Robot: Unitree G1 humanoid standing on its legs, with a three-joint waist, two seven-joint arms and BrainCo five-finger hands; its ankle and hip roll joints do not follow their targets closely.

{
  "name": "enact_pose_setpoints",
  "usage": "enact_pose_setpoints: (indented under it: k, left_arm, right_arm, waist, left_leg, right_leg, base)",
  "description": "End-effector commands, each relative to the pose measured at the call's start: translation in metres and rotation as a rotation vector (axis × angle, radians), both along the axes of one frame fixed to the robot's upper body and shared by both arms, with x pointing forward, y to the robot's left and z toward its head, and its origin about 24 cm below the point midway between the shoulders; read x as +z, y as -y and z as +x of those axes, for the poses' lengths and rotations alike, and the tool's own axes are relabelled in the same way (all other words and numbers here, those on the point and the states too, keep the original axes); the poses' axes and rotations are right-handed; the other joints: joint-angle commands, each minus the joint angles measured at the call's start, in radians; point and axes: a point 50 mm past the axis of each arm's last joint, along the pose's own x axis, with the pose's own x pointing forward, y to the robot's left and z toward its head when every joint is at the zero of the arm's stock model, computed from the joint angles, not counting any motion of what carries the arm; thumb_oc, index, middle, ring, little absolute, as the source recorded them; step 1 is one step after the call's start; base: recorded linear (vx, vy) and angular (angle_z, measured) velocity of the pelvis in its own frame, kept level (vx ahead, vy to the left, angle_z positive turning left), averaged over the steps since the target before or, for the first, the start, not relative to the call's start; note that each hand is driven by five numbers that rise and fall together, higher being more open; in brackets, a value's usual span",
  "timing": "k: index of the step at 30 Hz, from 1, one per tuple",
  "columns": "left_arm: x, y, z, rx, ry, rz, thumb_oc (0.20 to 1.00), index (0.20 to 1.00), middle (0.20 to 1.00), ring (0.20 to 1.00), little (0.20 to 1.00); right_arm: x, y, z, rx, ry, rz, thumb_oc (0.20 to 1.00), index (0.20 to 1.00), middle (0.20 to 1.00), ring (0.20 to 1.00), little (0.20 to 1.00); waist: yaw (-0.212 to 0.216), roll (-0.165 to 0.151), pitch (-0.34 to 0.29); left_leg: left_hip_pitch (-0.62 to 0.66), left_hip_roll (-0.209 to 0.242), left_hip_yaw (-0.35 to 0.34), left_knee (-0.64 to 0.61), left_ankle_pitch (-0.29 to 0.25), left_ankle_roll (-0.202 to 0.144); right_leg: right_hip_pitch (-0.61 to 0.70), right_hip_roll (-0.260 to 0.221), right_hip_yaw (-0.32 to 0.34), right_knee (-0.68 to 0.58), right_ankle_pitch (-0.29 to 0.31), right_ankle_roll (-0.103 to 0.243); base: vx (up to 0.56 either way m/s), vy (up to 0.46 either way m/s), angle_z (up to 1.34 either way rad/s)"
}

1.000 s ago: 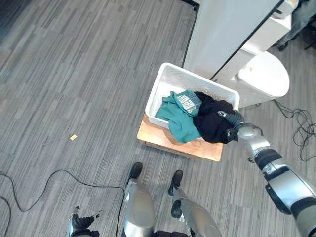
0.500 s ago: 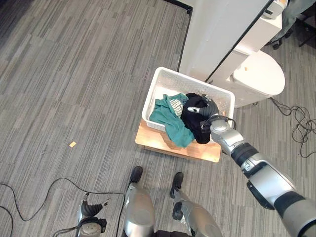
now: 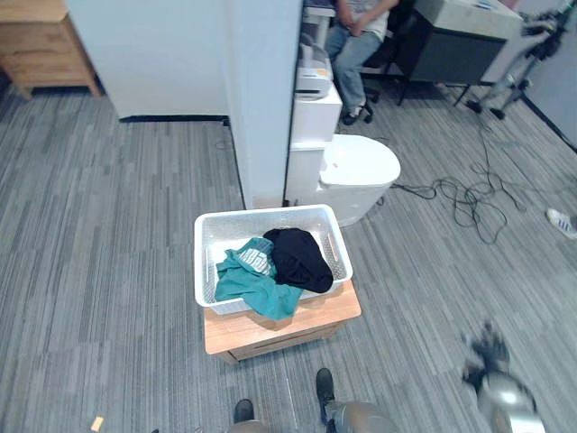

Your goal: Tidy up the quilt and then pick up the clothes from the bed and put them into the laundry hamper.

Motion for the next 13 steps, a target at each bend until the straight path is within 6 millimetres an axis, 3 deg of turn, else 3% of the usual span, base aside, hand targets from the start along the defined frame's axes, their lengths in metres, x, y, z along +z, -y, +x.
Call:
enact_pose_setpoints:
  k: [1, 2, 3, 4, 6, 7, 9, 13]
  left_arm:
    - [-0.003, 0.000, -0.006, -0.042, -0.067, 0.011, 1.000, 1.000, 1.000, 1.000, 1.000]
    - [-0.006, 0.009, -0.002, -0.106, -0.090, -0.002, 1.000, 1.000, 1.000, 1.000, 1.000]
    - [-0.008, 0.015, 0.000, -0.145, -0.103, -0.008, 1.000, 1.000, 1.000, 1.000, 1.000]
    - [-0.011, 0.024, 0.005, -0.194, -0.115, -0.023, 1.000, 1.000, 1.000, 1.000, 1.000]
    - [-0.014, 0.033, 0.010, -0.242, -0.132, -0.060, 1.000, 1.000, 1.000, 1.000, 1.000]
    - [-0.017, 0.041, 0.014, -0.259, -0.159, -0.128, 1.000, 1.000, 1.000, 1.000, 1.000]
    - [-0.020, 0.052, 0.014, -0.301, -0.191, -0.171, 1.000, 1.000, 1.000, 1.000, 1.000]
    - [-0.019, 0.050, 0.015, -0.313, -0.176, -0.160, 1.000, 1.000, 1.000, 1.000, 1.000]
  right_arm:
    - [0.001, -0.017, 0.034, 0.124, 0.077, 0.051, 1.000, 1.000, 1.000, 1.000, 1.000]
    - [-0.022, -0.023, 0.006, 0.100, -0.089, 0.106, 1.000, 1.000, 1.000, 1.000, 1.000]
    - [-0.033, -0.028, -0.011, 0.104, -0.217, 0.110, 1.000, 1.000, 1.000, 1.000, 1.000]
    - [-0.043, -0.031, -0.032, 0.134, -0.368, 0.076, 1.000, 1.000, 1.000, 1.000, 1.000]
    - [-0.048, -0.034, -0.053, 0.131, -0.475, 0.049, 1.000, 1.000, 1.000, 1.000, 1.000]
    - [-0.050, -0.040, -0.057, 0.140, -0.485, 0.048, 1.000, 1.000, 1.000, 1.000, 1.000]
    - [-0.048, -0.045, -0.046, 0.183, -0.458, 0.003, 1.000, 1.000, 1.000, 1.000, 1.000]
    - [-0.042, -0.033, -0.027, 0.250, -0.431, -0.013, 1.000, 1.000, 1.000, 1.000, 1.000]
  waist:
    - [0.033, 0.033, 0.009]
    - [0.039, 0.057, 0.010]
    - [0.042, 0.070, 0.007]
    - [0.042, 0.089, 0.007]
    - [0.040, 0.107, 0.005]
    - [0.033, 0.121, 0.002]
    - [0.022, 0.137, -0.006]
    - [0.007, 0.148, -0.014]
  left_leg:
    - [-0.046, -0.016, -0.037, 0.009, -0.005, 0.013]
    - [-0.034, -0.027, -0.039, 0.003, -0.008, 0.015]
    - [-0.030, -0.033, -0.039, -0.001, -0.009, 0.016]
    - [-0.021, -0.039, -0.038, -0.008, -0.008, 0.014]
    - [-0.014, -0.046, -0.039, -0.012, -0.009, 0.014]
    - [-0.008, -0.054, -0.044, -0.012, -0.013, 0.017]
    - [-0.002, -0.061, -0.051, -0.012, -0.017, 0.021]
    - [-0.015, -0.066, -0.054, -0.012, -0.018, 0.023]
  right_leg:
    - [0.052, -0.049, -0.001, -0.006, -0.052, 0.102]
    - [0.061, -0.053, -0.010, -0.006, -0.056, 0.099]
    - [0.064, -0.055, -0.015, -0.006, -0.059, 0.096]
    - [0.069, -0.057, -0.023, -0.006, -0.062, 0.094]
    - [0.073, -0.059, -0.030, -0.006, -0.063, 0.091]
    - [0.077, -0.061, -0.032, -0.006, -0.064, 0.089]
    - [0.082, -0.062, -0.031, -0.006, -0.068, 0.087]
    - [0.069, -0.060, -0.027, -0.006, -0.072, 0.085]
  base:
    - [-0.05, 0.110, -0.01]
    - [-0.06, 0.120, -0.01]
    - [-0.09, 0.191, 0.06]
    - [-0.06, 0.160, 0.04]
    - [-0.04, 0.135, 0.08]
    - [-0.01, 0.125, 0.05]
    - [0.00, 0.103, 0.11]
    - [-0.07, 0.050, 0.01]
